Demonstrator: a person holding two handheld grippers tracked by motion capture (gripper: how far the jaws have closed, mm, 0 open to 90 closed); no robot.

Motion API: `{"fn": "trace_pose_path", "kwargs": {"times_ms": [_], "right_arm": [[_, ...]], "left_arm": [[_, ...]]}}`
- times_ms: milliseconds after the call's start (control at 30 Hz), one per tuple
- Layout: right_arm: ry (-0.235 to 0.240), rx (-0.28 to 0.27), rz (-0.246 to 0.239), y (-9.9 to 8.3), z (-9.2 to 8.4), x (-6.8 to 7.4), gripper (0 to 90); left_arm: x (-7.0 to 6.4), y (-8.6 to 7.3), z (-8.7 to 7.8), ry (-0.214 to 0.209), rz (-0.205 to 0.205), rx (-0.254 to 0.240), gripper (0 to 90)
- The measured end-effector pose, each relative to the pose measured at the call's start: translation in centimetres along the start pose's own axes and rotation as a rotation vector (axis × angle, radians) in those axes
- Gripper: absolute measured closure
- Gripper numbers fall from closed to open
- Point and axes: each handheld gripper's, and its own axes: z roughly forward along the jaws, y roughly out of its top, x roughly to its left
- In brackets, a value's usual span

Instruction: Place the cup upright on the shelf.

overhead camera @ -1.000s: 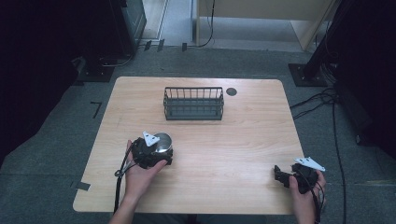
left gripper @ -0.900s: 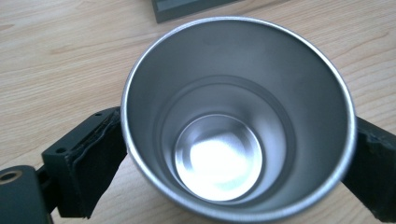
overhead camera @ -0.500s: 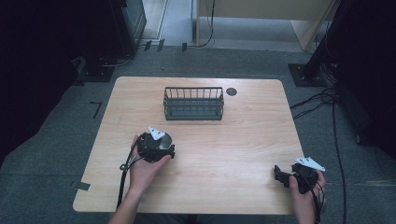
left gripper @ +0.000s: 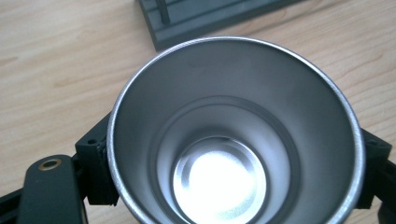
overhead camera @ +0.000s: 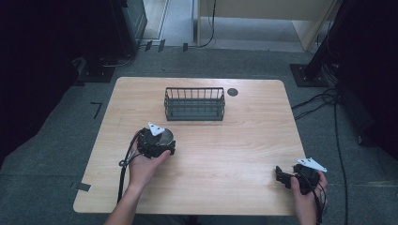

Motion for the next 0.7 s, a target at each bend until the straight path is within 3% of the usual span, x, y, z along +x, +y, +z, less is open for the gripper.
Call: {"fn": "trace_pose_path", "kwargs": {"times_ms": [267,700], "right_arm": [[0.0,0.0,0.001,0.0,0.0,0.0,0.0],[0.0,0.0,0.001,0.0,0.0,0.0,0.0]], "left_arm": [[0.0,2.1,-0.1,-0.016,0.016,-0.013,16.6],[0.8,4.9,0.1,-0.038,0.007,-0.034,19.2]]}}
